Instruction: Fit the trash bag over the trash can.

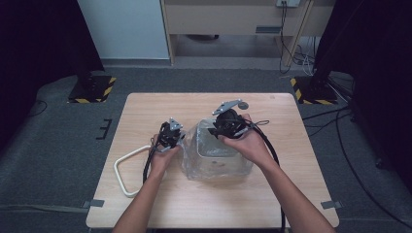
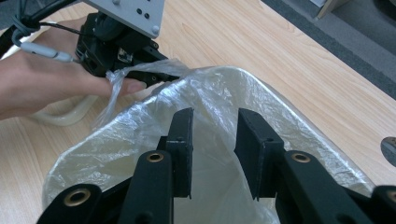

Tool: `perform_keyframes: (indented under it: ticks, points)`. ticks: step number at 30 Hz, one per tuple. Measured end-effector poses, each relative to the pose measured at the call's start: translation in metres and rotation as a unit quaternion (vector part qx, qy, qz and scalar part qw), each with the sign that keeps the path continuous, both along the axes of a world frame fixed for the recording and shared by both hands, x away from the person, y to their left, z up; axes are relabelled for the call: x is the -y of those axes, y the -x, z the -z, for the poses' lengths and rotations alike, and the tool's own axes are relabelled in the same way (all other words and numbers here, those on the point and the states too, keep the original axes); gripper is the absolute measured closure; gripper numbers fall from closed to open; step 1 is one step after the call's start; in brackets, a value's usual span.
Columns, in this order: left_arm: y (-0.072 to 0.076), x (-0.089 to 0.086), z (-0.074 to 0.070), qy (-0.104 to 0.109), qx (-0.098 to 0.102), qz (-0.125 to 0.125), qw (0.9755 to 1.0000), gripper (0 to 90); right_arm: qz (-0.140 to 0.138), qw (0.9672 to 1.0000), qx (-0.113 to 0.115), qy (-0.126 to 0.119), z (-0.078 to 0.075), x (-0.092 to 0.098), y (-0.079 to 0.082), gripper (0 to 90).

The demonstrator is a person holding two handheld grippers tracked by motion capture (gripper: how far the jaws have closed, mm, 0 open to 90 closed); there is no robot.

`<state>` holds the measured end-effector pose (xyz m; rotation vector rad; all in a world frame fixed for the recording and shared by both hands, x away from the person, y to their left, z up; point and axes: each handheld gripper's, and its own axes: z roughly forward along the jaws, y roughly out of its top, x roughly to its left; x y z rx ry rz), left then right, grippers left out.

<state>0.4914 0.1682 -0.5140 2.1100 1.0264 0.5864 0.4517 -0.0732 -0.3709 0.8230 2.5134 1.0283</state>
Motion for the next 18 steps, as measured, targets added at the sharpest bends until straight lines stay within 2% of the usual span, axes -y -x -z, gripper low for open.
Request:
perform_keyframes:
  ticks: [2, 5, 6, 9, 11, 14, 18]
  points:
    - [0.003, 0.002, -0.001, 0.006, 0.009, 0.000, 0.9999, 87.2, 0.003, 1.0000, -0.002, 0.004, 0.000, 0.000, 0.000, 66.8]
    - [0.008, 0.005, -0.005, -0.002, 0.016, 0.001, 0.9999, 72.6, 0.003, 1.0000, 0.000, 0.004, 0.001, 0.002, -0.001, 66.9]
    - [0.010, 0.005, -0.005, 0.003, 0.022, -0.003, 0.9997, 68.7, 0.005, 1.0000, -0.002, 0.003, 0.000, 0.002, -0.001, 66.8]
    - [0.013, 0.004, -0.009, 0.004, 0.021, -0.004, 0.9998, 59.1, 0.006, 1.0000, 0.000, 0.004, 0.001, 0.004, -0.002, 66.5]
    - [0.017, 0.003, -0.012, -0.006, 0.021, -0.003, 0.9997, 55.6, 0.007, 1.0000, 0.000, 0.004, 0.001, 0.006, -0.003, 66.2]
    - [0.025, 0.000, -0.016, 0.005, 0.026, -0.007, 0.9996, 50.8, 0.008, 1.0000, -0.001, 0.000, 0.002, 0.008, -0.003, 66.3]
    - [0.030, 0.001, -0.020, 0.003, 0.029, 0.002, 0.9996, 49.2, 0.010, 0.9999, -0.003, -0.002, 0.002, 0.009, -0.004, 68.6]
